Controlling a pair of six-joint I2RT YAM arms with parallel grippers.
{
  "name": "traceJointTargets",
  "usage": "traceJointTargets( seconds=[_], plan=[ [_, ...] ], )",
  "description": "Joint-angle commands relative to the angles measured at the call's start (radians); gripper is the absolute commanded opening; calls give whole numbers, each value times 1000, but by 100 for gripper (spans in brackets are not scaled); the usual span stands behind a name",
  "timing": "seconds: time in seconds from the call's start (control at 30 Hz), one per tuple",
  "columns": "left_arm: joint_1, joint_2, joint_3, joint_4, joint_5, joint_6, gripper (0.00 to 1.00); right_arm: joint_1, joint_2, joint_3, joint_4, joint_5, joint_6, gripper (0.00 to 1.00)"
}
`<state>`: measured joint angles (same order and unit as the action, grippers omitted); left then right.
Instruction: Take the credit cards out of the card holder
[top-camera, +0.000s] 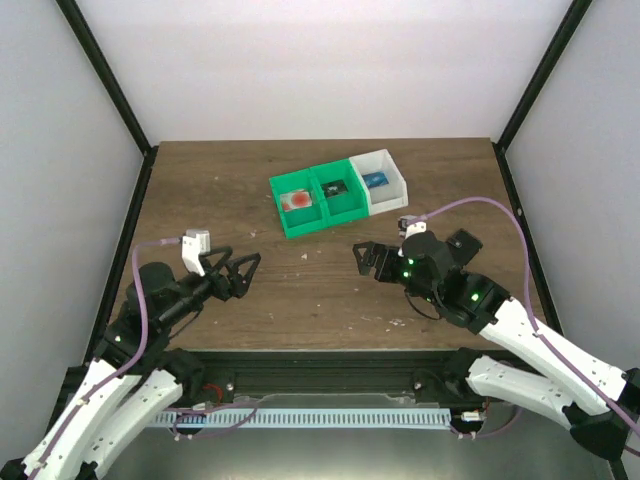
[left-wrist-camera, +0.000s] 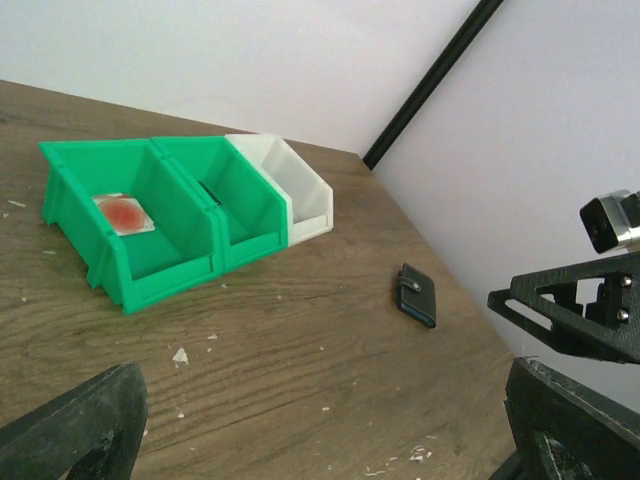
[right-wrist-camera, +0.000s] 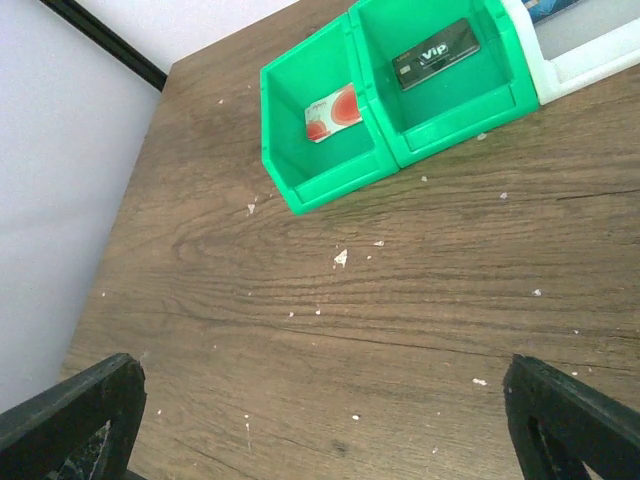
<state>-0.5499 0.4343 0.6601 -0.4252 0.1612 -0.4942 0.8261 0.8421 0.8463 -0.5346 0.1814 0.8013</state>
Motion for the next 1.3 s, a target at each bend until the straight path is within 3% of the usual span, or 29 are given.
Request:
traceJointTargets(
  seconds=[0.0, 0.17, 0.4, 0.73, 0.87, 0.93, 1.1, 1.27],
  plan=[
    [-2, -4, 29, -3, -5, 25, 100, -9, -12, 28, -6, 37, -13, 100],
    [-2, 2, 41, -15, -28, 55, 100, -8, -5, 28, 10, 89, -25, 100],
    [-2, -3, 11, -7, -35, 59, 99, -52, 42, 5, -21, 289, 5, 99],
    [-3, -32, 2, -4, -45, 59, 99, -510, 207, -132, 151, 54, -107, 81],
    [-3, -47, 1, -2, -46, 61, 99, -676, 307, -172, 224, -27, -114, 62],
    [-3, -52, 0, -1, -45, 62, 99, -752, 344, -179, 264, -74, -114, 60],
    [-4, -61, 1, -3, -42, 64, 98, -865, 414, -163, 347, -93, -132, 50],
    [-3, -75, -1, -1, -43, 65, 98, -953, 508, -116, 357, -77, -131, 50]
  ],
)
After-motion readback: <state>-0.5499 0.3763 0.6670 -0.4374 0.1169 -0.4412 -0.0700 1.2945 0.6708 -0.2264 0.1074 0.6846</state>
